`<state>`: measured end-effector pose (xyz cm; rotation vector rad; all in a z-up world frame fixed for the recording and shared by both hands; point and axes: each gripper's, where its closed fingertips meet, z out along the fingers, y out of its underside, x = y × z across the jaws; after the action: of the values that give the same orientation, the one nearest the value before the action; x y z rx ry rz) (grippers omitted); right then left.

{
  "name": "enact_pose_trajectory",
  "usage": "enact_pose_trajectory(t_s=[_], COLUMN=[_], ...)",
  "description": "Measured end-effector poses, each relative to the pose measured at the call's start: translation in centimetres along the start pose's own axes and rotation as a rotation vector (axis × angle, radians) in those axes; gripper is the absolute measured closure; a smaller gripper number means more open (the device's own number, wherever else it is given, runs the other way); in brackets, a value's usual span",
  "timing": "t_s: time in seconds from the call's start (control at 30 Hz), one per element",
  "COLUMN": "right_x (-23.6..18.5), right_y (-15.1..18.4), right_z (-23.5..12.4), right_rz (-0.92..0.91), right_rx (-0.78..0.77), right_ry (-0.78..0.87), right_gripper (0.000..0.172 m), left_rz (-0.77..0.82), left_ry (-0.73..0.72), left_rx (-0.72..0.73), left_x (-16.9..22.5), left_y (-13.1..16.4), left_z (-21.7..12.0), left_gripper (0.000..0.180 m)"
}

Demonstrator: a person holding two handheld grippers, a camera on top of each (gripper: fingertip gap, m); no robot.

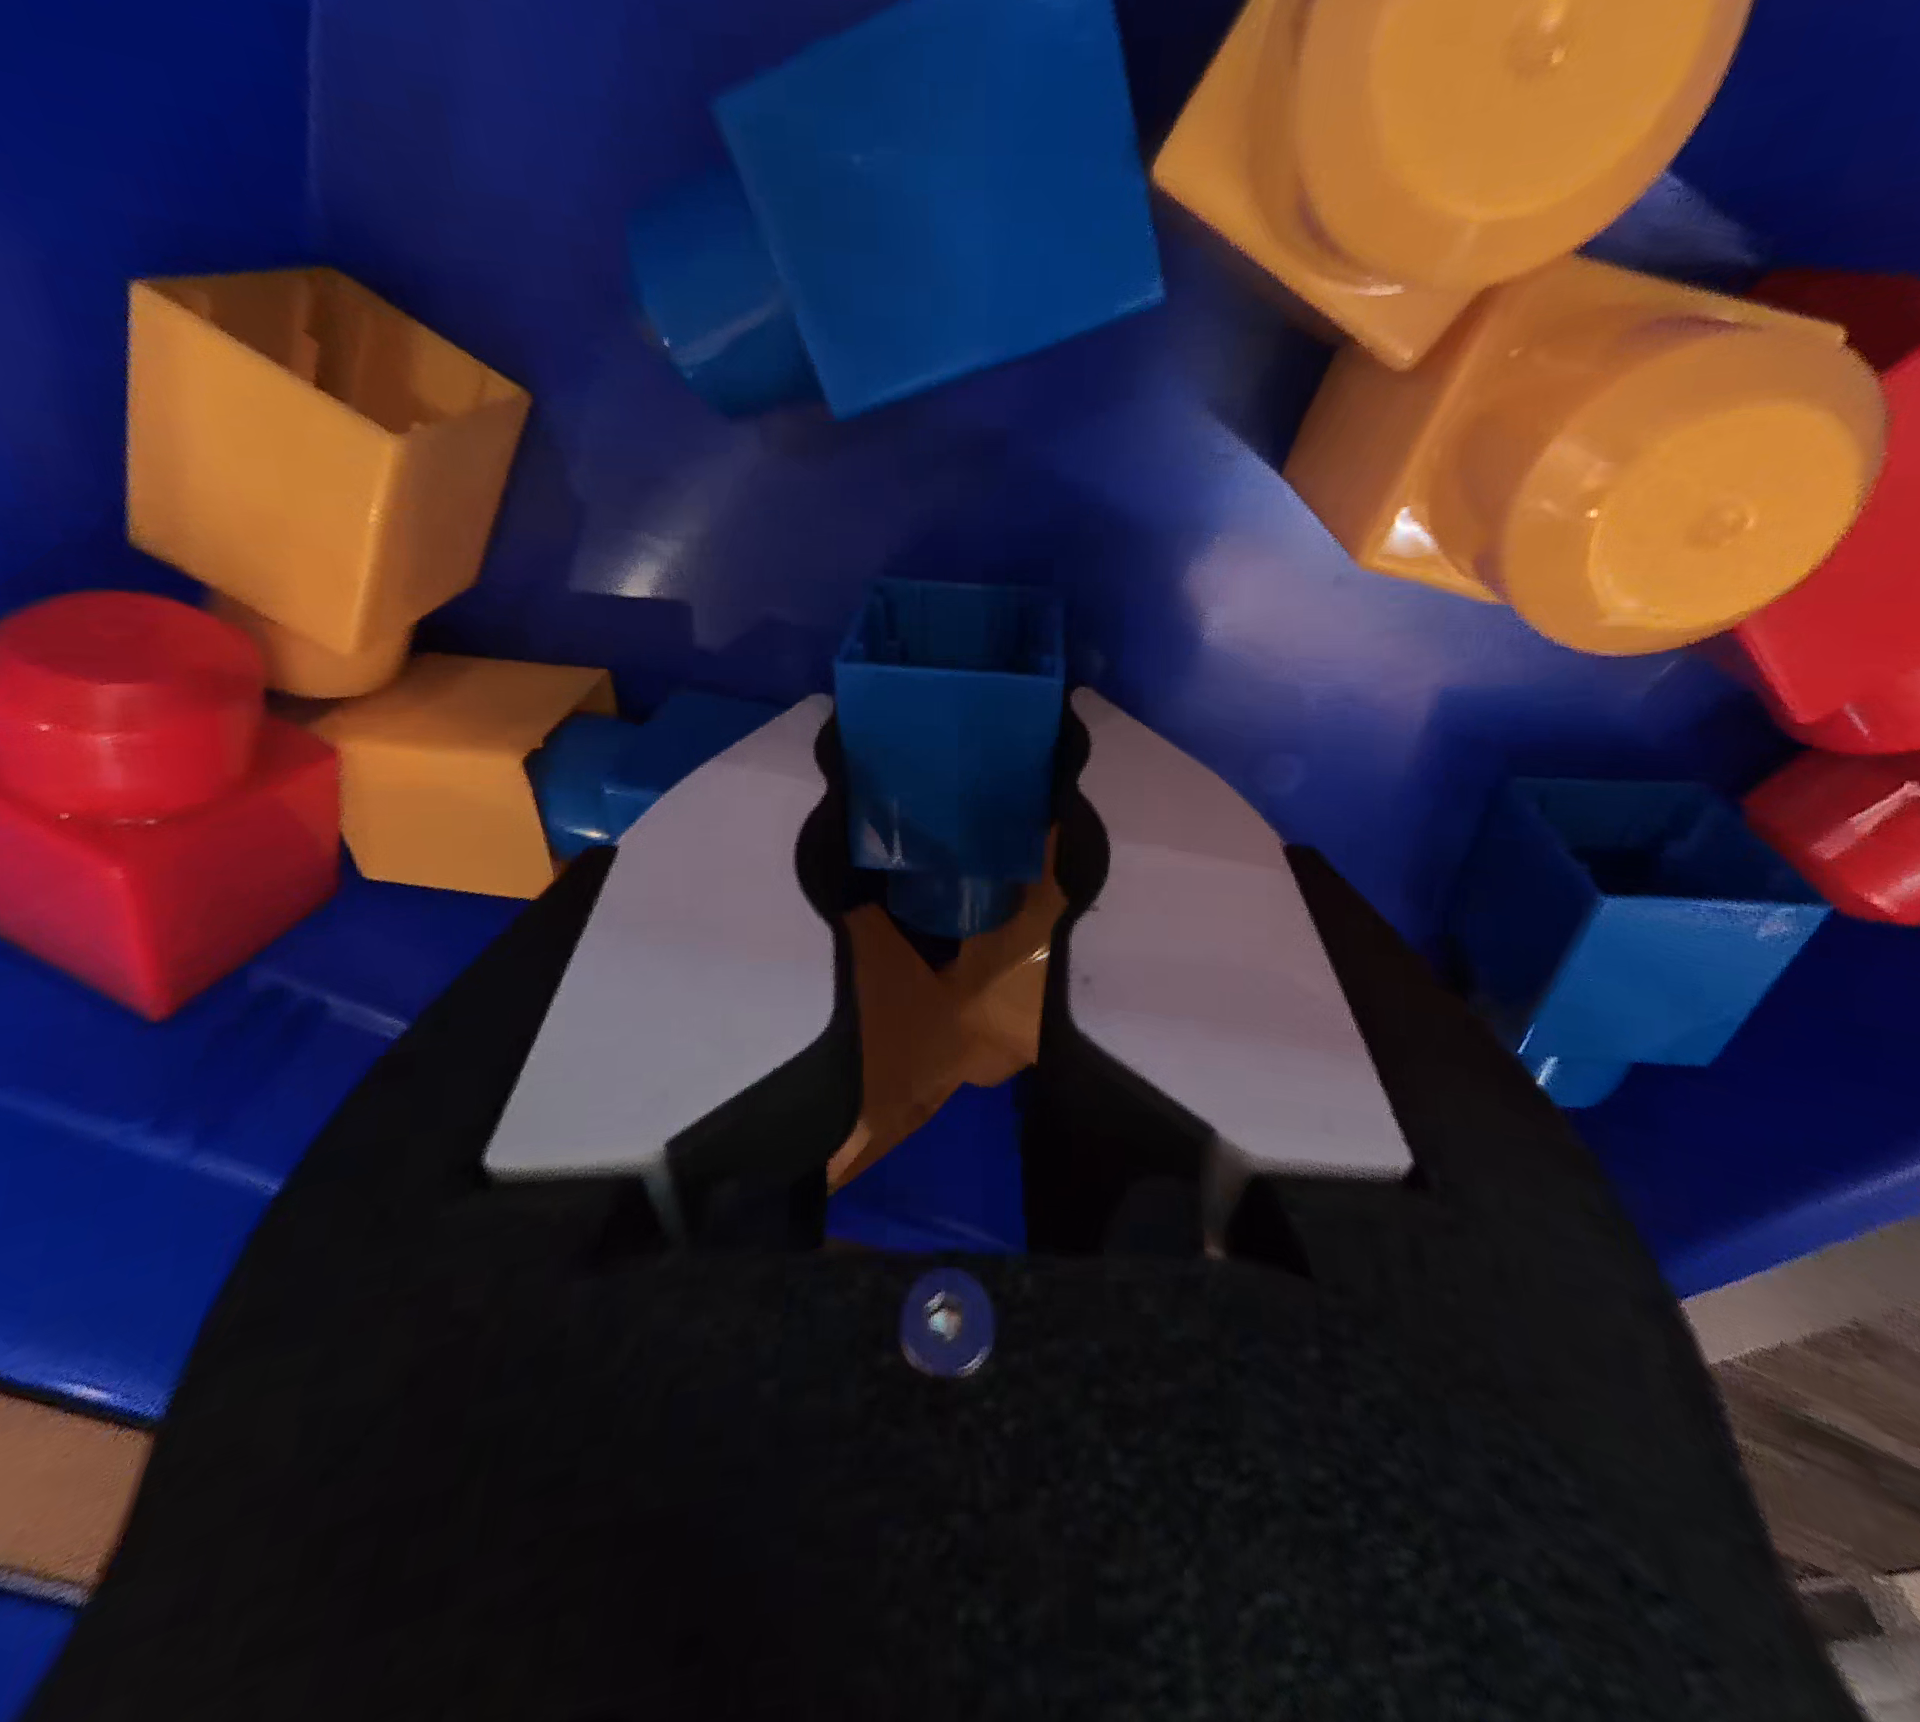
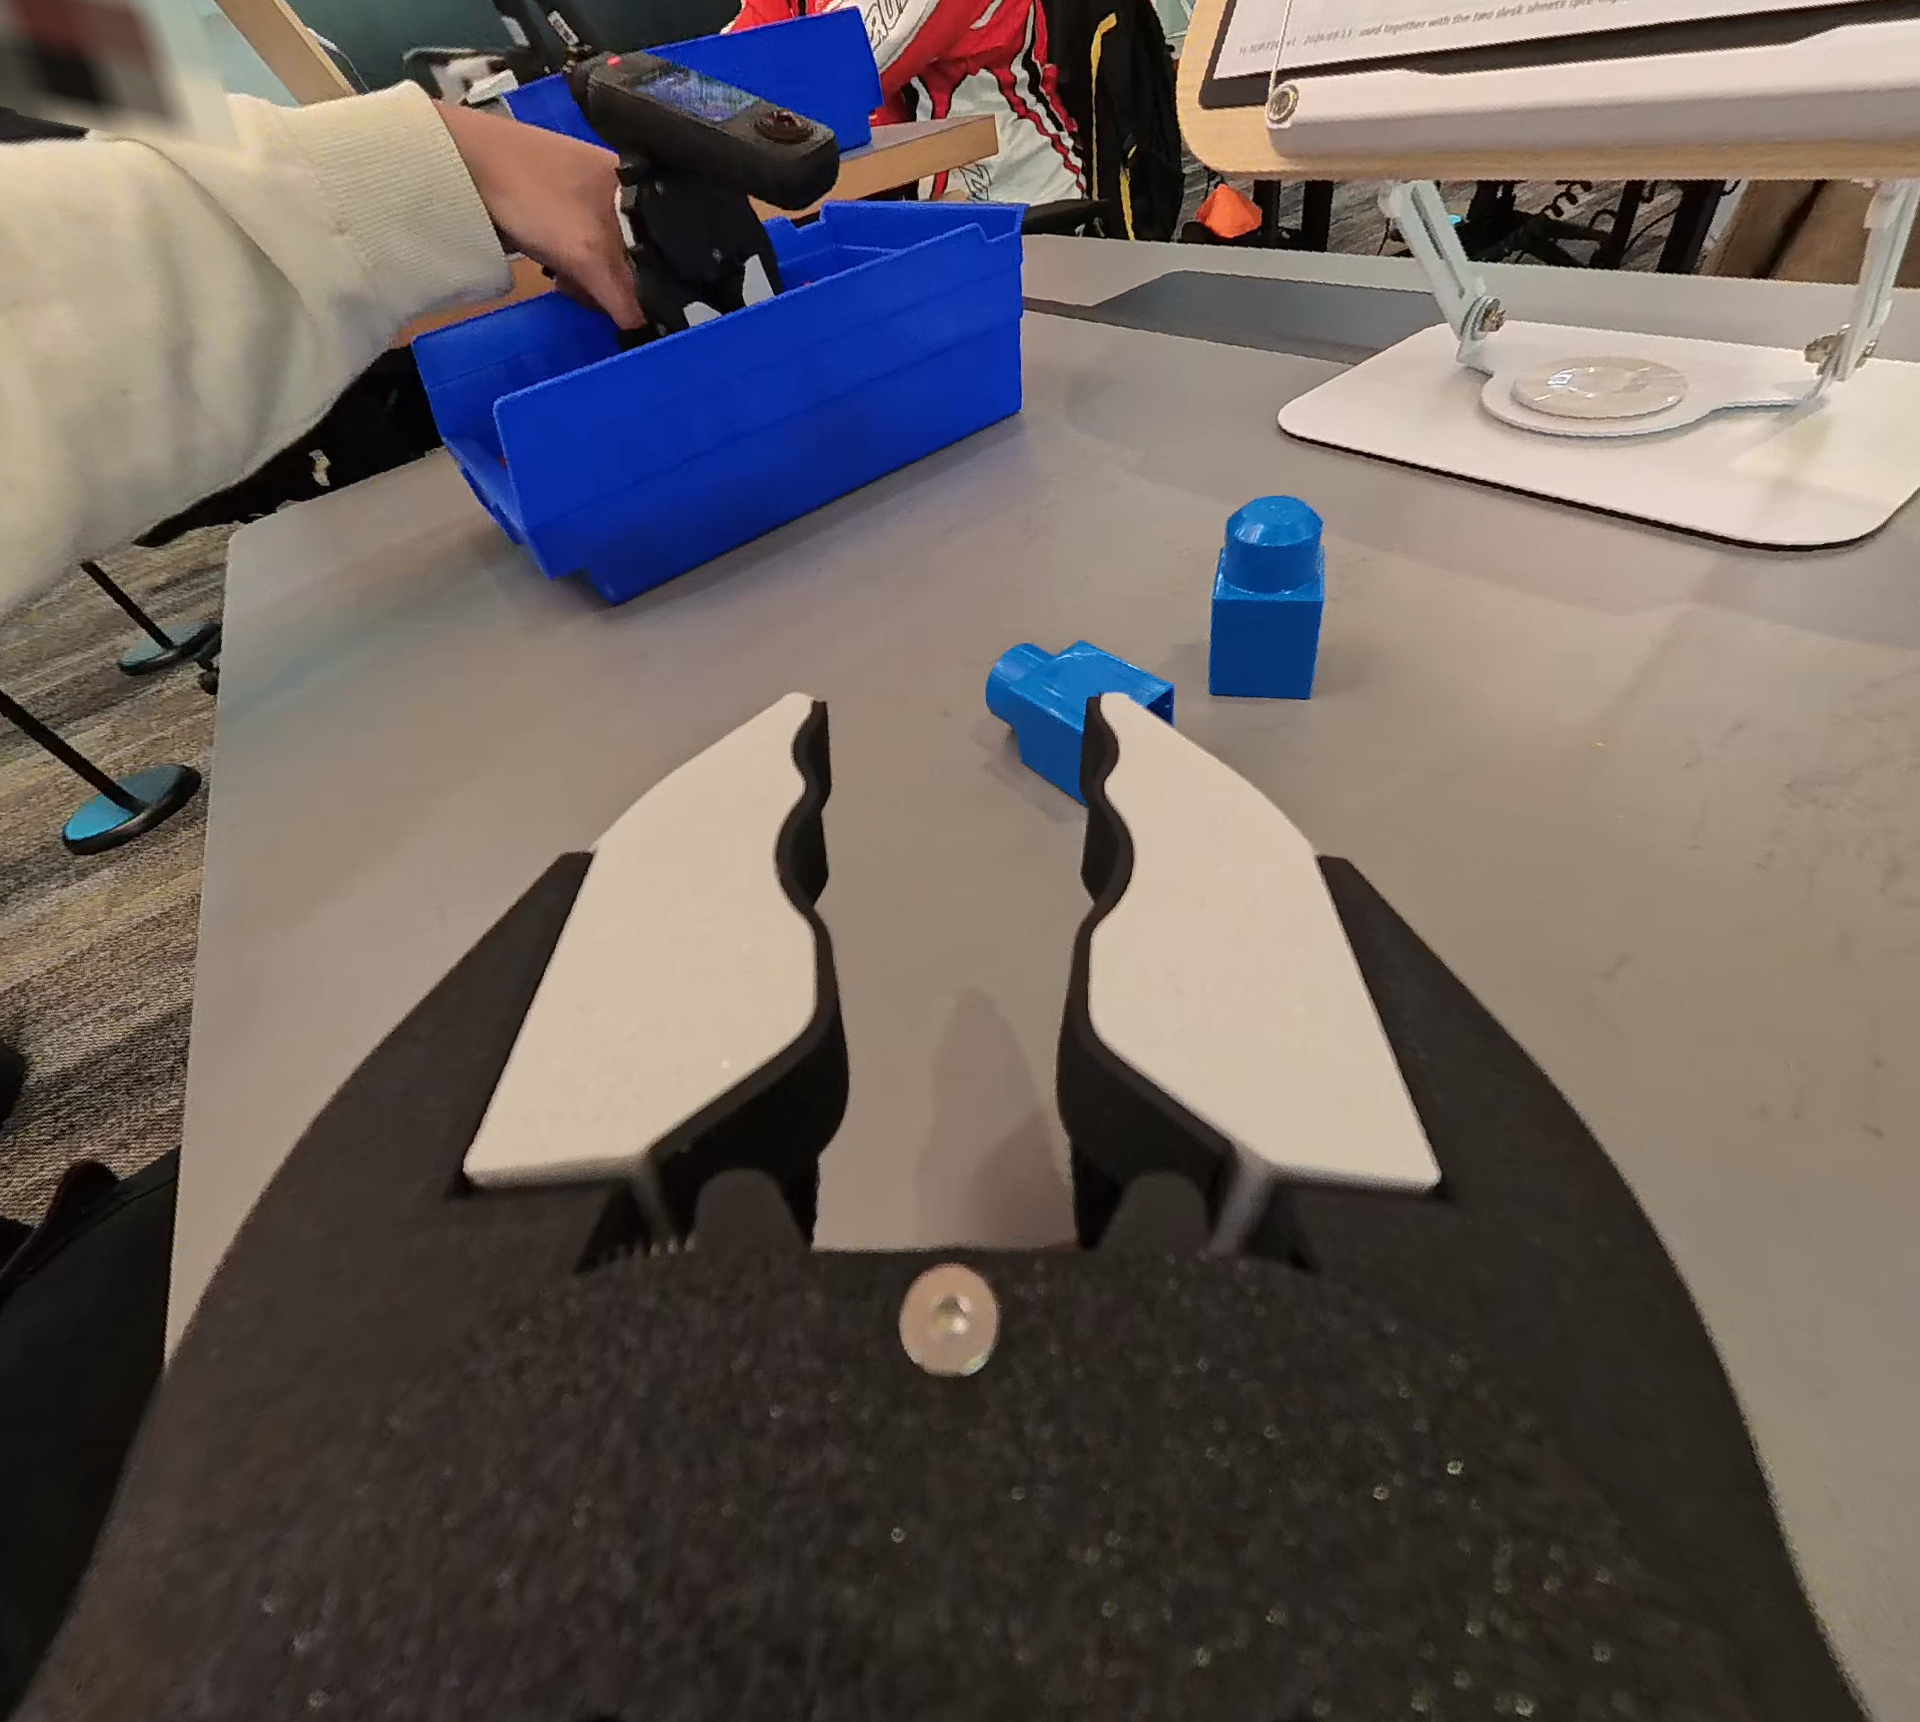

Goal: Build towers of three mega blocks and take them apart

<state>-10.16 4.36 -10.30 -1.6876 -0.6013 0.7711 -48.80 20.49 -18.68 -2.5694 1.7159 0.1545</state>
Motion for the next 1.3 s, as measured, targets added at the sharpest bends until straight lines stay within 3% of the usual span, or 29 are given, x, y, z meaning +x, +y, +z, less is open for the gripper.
enact_pose_trajectory(t_s=[0.03,0.17,0.33,0.47,0.6,0.73,0.9,1.1,1.3], right_x=[0.0,0.0,0.0,0.1,0.7,1.2,1.9,2.1,2.1], right_y=[0.0,-0.1,-0.2,-0.8,-1.3,-1.3,-1.4,-1.3,-1.1], right_z=[0.0,-0.1,-0.2,-0.7,-1.2,-1.9,-2.6,-2.7,-2.4], right_rz=[0.001,0.003,-0.025,-0.047,-0.039,-0.041,-0.026,-0.009,-0.017], right_rx=[-0.001,0.004,0.012,0.046,0.076,0.081,0.093,0.092,0.077], right_ry=[-0.001,0.000,0.014,0.034,0.056,0.077,0.092,0.090,0.091], right_gripper=[0.125,0.125,0.126,0.126,0.127,0.127,0.127,0.127,0.127], left_rz=[0.009,0.011,0.098,0.230,0.401,0.538,0.579,0.566,0.574], left_ry=[-0.005,0.007,-0.091,-0.150,-0.187,-0.221,-0.148,-0.034,0.001], left_rx=[-0.005,0.062,0.144,0.209,0.195,0.143,0.125,0.112,0.109], left_x=[0.0,1.9,5.5,11.1,17.8,22.7,25.4,26.5,26.4], left_y=[0.1,-0.7,-3.3,-7.4,-11.8,-15.8,-19.4,-21.6,-22.1], left_z=[-0.1,-2.9,-11.7,-18.3,-20.7,-18.9,-13.0,-6.2,-3.5], left_gripper=[0.144,0.144,0.144,0.144,0.144,0.144,0.144,0.144,0.144])
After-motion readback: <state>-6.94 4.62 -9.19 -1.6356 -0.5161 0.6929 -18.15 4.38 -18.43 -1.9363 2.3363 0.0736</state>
